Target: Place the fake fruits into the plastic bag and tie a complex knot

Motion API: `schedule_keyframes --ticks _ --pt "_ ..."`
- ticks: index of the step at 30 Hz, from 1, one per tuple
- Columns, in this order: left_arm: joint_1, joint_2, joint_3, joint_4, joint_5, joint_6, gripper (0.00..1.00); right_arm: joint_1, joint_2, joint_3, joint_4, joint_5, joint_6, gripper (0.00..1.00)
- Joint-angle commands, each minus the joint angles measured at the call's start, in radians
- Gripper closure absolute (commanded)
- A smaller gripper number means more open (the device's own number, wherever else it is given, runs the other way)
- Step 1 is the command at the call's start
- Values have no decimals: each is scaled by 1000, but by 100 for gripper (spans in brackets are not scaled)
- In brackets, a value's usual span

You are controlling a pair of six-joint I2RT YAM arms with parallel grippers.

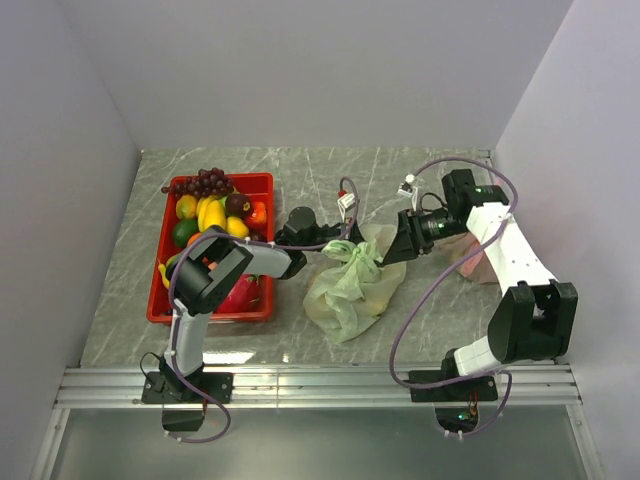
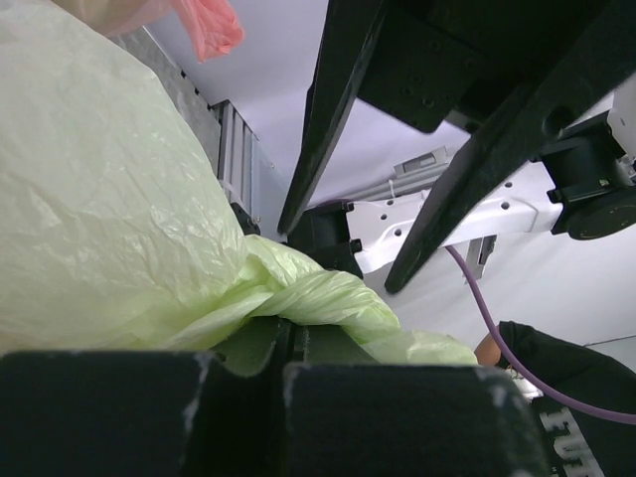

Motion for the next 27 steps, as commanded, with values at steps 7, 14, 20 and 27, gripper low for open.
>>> schedule_keyframes --ticks 7,14,20,27 --pt "-18 -11 43 14 -9 39 99 96 -30 -48 171 64 122 52" --pt "-16 -17 34 4 -8 49 100 99 -38 -38 205 103 152 76" --pt "-11 -24 15 4 -8 57 100 89 -23 -8 156 64 121 100" --pt "21 -61 -37 -48 11 103 79 69 -4 42 88 44 57 100"
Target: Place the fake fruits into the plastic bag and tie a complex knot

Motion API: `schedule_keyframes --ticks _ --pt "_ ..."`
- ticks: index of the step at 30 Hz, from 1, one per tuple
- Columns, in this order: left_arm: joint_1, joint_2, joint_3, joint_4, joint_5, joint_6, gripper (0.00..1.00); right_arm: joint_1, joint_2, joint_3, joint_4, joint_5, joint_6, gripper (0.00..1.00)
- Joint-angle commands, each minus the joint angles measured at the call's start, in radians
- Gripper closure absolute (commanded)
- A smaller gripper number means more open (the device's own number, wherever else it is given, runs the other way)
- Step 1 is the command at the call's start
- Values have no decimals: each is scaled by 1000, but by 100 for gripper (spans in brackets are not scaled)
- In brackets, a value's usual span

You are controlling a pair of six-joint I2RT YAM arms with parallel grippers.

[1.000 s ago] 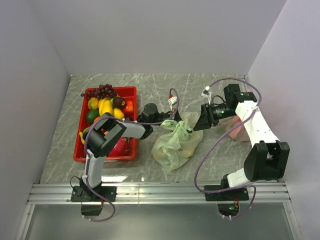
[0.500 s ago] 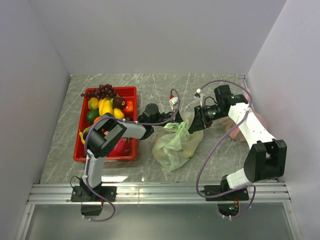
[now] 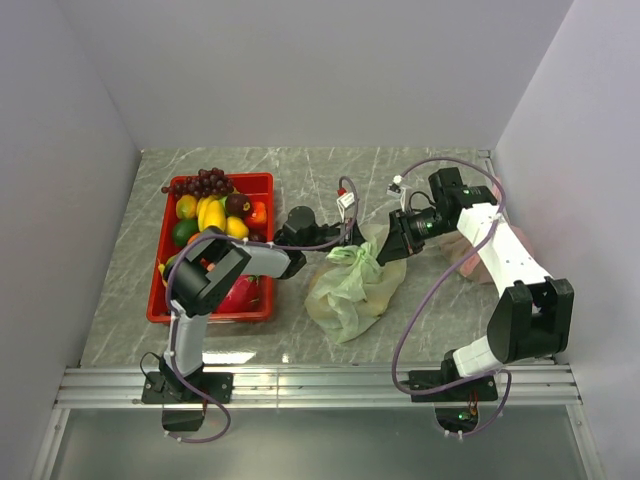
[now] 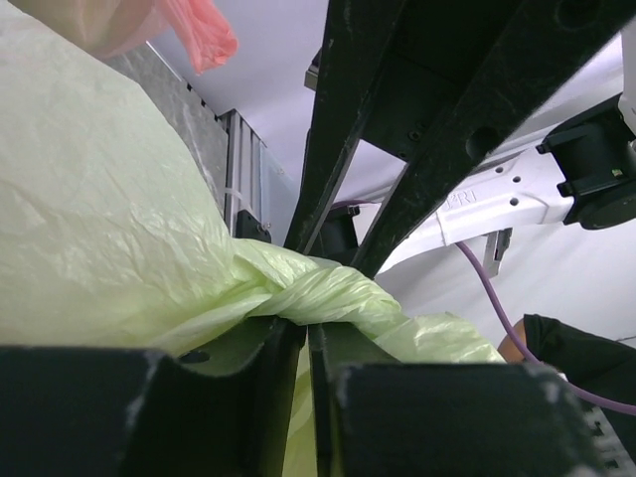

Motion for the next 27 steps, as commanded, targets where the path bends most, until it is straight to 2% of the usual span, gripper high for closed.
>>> schedule_keyframes --ticks 1,5,9,14,15,17,18,21,23,27 --pt "29 -68 -46 -41 21 50 78 -17 -7 68 -26 -24 -48 100" --pt "43 -89 -62 -59 23 80 77 -18 -6 67 -20 -32 -45 100" --pt "27 -66 -40 -3 29 29 78 -17 -1 71 -22 -52 -48 100" --pt "18 -59 -23 -9 32 43 70 -17 9 77 -33 -65 -43 100" --pt "17 -54 -23 -3 32 37 72 -14 14 80 -33 -62 -34 98" --pt "15 -51 -19 5 34 32 77 -14 19 82 -30 -53 -17 87" --pt "14 -46 -16 8 35 29 83 -14 23 83 -31 -49 -17 79" --pt "13 -40 -16 20 37 23 95 -16 25 90 -37 -32 -11 75" --pt "13 -36 -14 19 38 23 97 -22 26 94 -46 -29 -15 75" --pt "10 -28 -10 19 38 24 98 -31 34 103 -74 -32 -26 61"
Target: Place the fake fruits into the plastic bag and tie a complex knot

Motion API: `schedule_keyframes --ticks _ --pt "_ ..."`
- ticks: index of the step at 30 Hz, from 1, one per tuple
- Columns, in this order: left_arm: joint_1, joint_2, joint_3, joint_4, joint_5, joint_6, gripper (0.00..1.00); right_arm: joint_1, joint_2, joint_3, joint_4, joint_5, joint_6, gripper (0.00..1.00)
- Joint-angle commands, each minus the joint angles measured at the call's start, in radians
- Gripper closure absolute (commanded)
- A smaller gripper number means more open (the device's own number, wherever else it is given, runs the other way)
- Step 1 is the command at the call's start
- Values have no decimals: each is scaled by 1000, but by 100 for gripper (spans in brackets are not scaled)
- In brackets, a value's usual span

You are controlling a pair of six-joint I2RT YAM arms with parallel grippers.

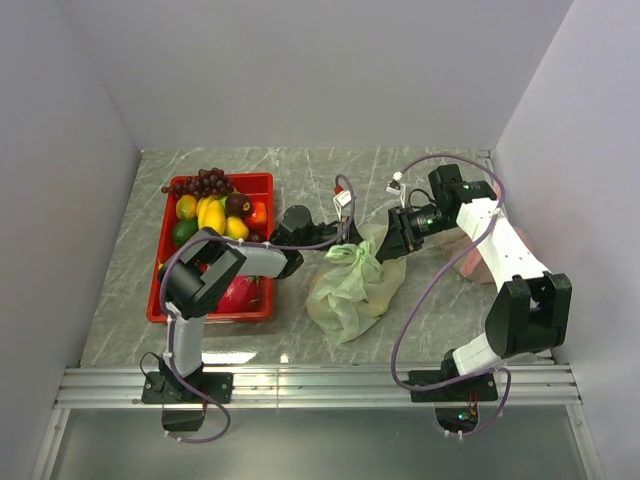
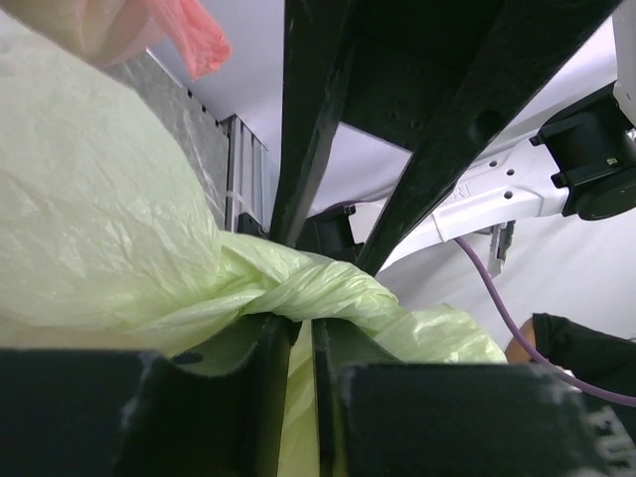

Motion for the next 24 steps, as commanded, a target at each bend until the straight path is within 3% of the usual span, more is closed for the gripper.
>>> schedule_keyframes --ticks 1,5,9,14,16,24 --pt "-1 18 20 9 43 5 98 -30 -1 57 -25 30 -8 60" --pt "-2 24 32 1 45 10 97 -32 3 53 -21 39 -5 63" --pt "-4 28 34 -6 46 14 97 -35 6 59 -34 39 -23 77" --pt "-5 34 45 1 45 5 95 -35 14 54 -57 36 -46 58" --pt "-8 36 49 0 45 5 95 -33 11 50 -68 28 -60 55" --pt "-14 41 63 1 45 -1 94 -3 -14 -6 16 51 -8 60"
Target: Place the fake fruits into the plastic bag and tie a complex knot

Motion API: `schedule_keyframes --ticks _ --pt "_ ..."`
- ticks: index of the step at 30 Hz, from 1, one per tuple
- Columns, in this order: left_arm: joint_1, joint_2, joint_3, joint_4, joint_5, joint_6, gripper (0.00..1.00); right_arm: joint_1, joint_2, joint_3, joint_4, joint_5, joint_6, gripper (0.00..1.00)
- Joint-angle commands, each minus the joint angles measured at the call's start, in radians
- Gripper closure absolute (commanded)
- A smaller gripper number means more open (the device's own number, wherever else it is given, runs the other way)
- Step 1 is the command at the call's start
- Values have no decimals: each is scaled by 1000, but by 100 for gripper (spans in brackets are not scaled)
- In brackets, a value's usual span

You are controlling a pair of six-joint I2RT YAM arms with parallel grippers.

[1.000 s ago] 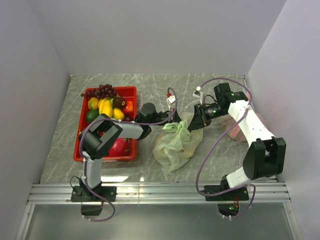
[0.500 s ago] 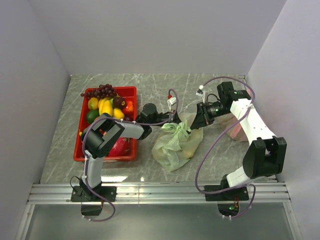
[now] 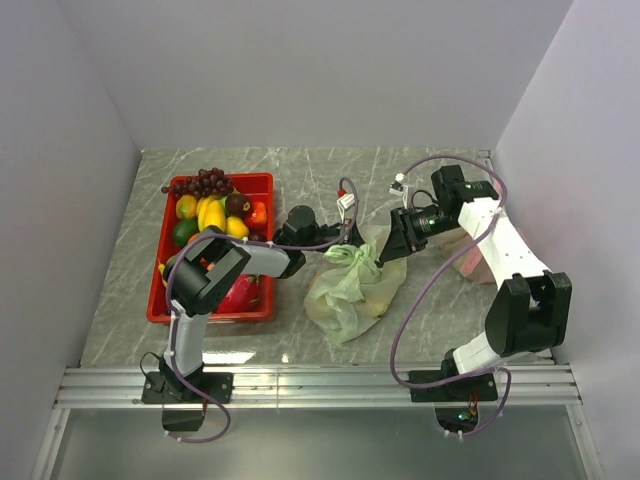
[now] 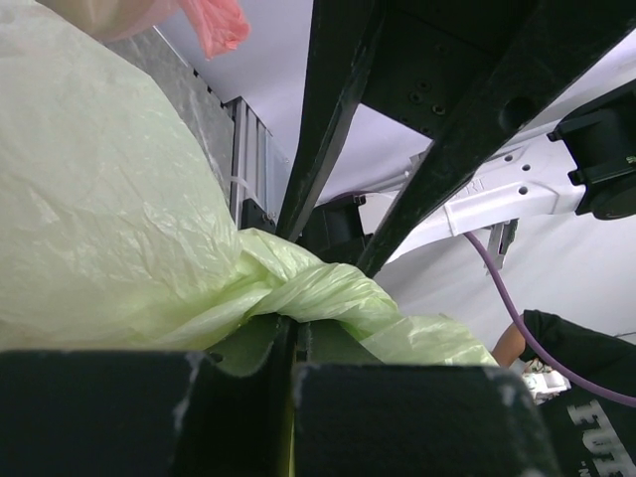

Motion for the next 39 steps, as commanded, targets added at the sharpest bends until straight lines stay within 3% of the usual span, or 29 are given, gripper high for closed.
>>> schedule_keyframes --ticks 1,7,10,11,12,20,24,28,31,32,34,35,39 --pt "-11 3 41 34 23 1 94 17 -22 -12 52 7 20 61" --pt "-18 0 45 25 19 10 94 20 -6 0 54 7 25 70" --pt "-20 2 45 25 22 8 93 20 1 6 34 3 4 83" --pt "-18 -1 45 23 22 11 90 23 3 9 25 0 -6 95" --pt "-17 -3 43 18 23 15 89 23 4 10 16 0 -16 100" --pt "35 -96 -4 -116 13 129 68 9 -14 38 -13 12 -73 100" --pt "144 -233 -40 -407 20 353 65 9 -19 47 -33 9 -93 100" --pt "248 -369 26 -893 40 739 57 9 -19 58 -61 14 -124 100" --pt "328 -448 101 -1117 101 914 50 9 -23 61 -69 14 -133 100" --pt "336 -480 130 -1282 105 1061 46 9 -22 63 -67 14 -132 100" --pt "338 -508 208 -1450 103 1227 39 9 -19 69 -78 17 -135 100" --pt "335 -540 224 -1544 103 1319 25 9 -16 73 -81 17 -136 100" --pt "251 -595 297 -1696 13 1481 19 9 -19 78 -87 18 -135 100"
